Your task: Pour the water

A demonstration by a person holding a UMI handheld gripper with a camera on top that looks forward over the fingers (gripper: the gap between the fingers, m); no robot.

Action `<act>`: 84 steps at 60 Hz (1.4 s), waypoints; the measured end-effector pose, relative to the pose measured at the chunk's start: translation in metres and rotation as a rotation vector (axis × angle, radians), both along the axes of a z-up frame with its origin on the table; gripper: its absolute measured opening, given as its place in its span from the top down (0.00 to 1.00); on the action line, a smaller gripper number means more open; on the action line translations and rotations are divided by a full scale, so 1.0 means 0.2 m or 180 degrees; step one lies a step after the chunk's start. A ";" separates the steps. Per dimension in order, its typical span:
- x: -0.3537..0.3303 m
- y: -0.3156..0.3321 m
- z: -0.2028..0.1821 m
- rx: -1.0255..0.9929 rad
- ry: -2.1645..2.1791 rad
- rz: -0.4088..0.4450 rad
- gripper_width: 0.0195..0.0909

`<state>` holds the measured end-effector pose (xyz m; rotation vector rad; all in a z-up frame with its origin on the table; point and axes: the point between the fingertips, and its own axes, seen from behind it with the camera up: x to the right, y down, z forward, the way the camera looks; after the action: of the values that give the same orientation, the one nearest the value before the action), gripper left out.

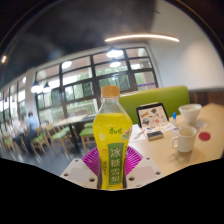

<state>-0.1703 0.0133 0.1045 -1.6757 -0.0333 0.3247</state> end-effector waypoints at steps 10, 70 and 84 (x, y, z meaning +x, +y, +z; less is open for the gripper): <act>0.21 0.17 0.20 -0.0178 0.2032 0.0040 0.89; 0.65 0.38 0.74 0.0315 0.3711 0.0240 0.87; 1.33 0.16 1.21 0.1655 0.0402 -0.0520 0.86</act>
<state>0.0954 0.0446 0.3461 -1.1326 0.1054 0.2693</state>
